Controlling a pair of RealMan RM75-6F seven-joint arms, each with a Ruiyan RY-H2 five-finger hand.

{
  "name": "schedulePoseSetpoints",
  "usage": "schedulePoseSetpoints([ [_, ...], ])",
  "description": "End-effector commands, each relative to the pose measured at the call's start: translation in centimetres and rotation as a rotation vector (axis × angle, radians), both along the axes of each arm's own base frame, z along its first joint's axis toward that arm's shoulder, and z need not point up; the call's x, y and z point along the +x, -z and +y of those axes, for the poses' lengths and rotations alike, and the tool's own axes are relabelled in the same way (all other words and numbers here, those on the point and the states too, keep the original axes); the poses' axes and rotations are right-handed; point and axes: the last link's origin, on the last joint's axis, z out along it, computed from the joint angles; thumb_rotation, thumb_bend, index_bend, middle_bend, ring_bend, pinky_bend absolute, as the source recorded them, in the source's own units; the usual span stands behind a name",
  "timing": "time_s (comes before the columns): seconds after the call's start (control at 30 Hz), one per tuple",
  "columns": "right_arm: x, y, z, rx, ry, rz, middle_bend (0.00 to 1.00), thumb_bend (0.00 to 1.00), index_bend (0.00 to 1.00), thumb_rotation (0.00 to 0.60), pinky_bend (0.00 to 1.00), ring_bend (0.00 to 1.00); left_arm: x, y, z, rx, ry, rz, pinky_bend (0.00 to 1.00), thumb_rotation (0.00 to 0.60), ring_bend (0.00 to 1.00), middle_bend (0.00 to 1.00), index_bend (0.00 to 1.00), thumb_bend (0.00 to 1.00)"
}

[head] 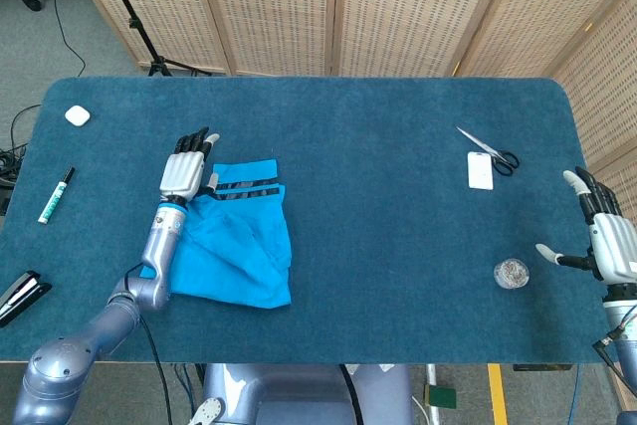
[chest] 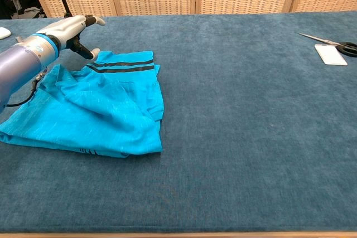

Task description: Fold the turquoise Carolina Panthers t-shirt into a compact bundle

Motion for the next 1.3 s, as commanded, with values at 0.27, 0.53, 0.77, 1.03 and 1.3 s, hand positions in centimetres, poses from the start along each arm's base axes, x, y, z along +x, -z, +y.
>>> schedulePoseSetpoints([
  [0.27, 0.2, 0.0, 0.1, 0.000, -0.008, -0.004, 0.00, 0.00, 0.00, 0.600, 0.00, 0.00, -0.2, -2.1, -2.1, -0.101, 0.171, 0.014, 0.00, 0.600, 0.00, 0.00, 0.01, 0.43],
  [0.53, 0.4, -0.2, 0.4, -0.004, -0.017, -0.007, 0.00, 0.00, 0.00, 0.600, 0.00, 0.00, 0.4, -3.6, -5.6, -0.266, 0.250, 0.095, 0.00, 0.600, 0.00, 0.00, 0.14, 0.41],
  [0.77, 0.4, -0.3, 0.4, -0.006, -0.021, -0.010, 0.00, 0.00, 0.00, 0.600, 0.00, 0.00, 1.7, -3.2, -7.8, -0.339, 0.199, 0.117, 0.00, 0.600, 0.00, 0.00, 0.23, 0.38],
  [1.03, 0.4, -0.4, 0.5, -0.007, -0.021, -0.014, 0.00, 0.00, 0.00, 0.600, 0.00, 0.00, 2.1, -2.2, -8.5, -0.340, 0.101, 0.115, 0.00, 0.600, 0.00, 0.00, 0.25, 0.33],
  [1.3, 0.4, -0.4, 0.5, -0.004, -0.021, -0.015, 0.00, 0.00, 0.00, 0.600, 0.00, 0.00, 2.6, -1.1, -9.1, -0.345, 0.061, 0.086, 0.00, 0.600, 0.00, 0.00, 0.30, 0.34],
])
